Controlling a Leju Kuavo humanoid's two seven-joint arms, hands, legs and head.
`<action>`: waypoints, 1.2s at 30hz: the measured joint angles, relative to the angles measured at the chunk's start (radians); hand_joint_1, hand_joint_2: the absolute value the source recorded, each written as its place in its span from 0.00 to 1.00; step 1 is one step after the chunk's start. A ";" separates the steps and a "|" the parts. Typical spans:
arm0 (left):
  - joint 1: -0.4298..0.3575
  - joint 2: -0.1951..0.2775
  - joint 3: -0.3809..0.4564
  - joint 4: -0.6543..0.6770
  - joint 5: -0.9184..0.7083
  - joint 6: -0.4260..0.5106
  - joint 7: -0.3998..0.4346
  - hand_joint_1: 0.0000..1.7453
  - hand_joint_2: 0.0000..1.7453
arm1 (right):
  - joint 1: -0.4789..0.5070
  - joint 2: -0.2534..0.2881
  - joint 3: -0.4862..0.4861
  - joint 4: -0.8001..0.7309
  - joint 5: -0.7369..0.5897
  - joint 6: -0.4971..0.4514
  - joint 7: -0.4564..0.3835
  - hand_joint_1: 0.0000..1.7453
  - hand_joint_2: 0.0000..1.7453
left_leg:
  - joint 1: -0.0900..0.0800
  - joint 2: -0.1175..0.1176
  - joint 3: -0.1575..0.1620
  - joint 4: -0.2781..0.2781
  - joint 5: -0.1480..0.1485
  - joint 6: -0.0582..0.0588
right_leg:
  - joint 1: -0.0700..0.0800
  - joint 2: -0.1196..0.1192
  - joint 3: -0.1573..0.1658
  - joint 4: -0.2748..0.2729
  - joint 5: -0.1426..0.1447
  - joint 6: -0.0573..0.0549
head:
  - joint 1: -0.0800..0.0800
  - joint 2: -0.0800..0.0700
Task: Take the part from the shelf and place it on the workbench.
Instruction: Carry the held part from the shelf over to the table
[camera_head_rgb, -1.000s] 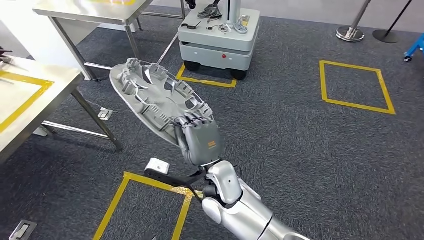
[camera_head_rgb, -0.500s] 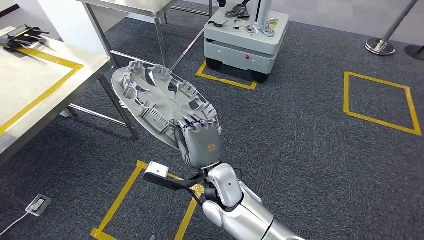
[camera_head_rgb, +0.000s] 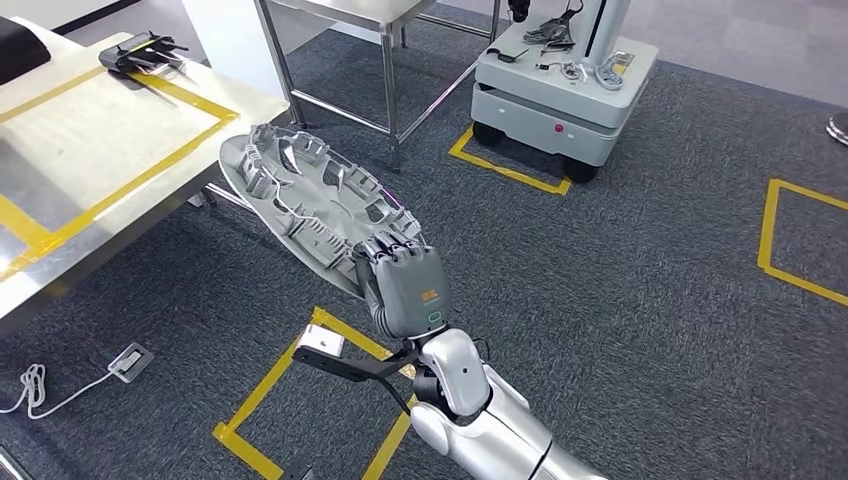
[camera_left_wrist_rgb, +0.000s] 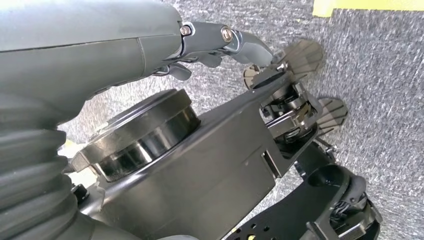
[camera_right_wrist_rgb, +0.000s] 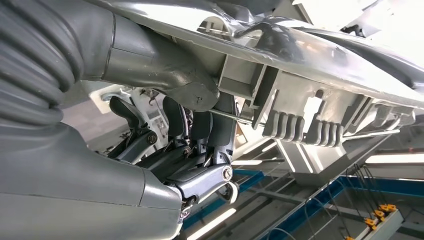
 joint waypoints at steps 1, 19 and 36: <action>0.000 0.000 0.000 0.000 0.000 0.000 -0.001 0.00 1.00 | 0.000 0.001 0.000 0.000 0.001 0.001 0.000 1.00 1.00 | -0.001 0.018 -0.010 0.017 -0.011 -0.004 | -0.002 -0.010 0.002 -0.004 0.003 -0.007 | -0.002 0.000; -0.007 0.002 -0.002 0.000 0.000 0.000 0.006 0.00 1.00 | -0.001 -0.005 -0.019 -0.015 0.012 0.018 0.008 1.00 1.00 | -0.006 0.103 0.016 -0.008 -0.001 0.045 | 0.002 -0.048 -0.067 0.162 -0.099 0.032 | 0.001 0.000; -0.003 0.003 -0.003 0.000 0.008 0.000 0.004 0.00 1.00 | -0.008 -0.003 -0.019 -0.014 0.006 0.025 0.009 1.00 1.00 | -0.004 0.096 -0.120 0.252 -0.113 -0.014 | 0.001 -0.059 0.010 -0.011 0.002 -0.020 | -0.008 0.000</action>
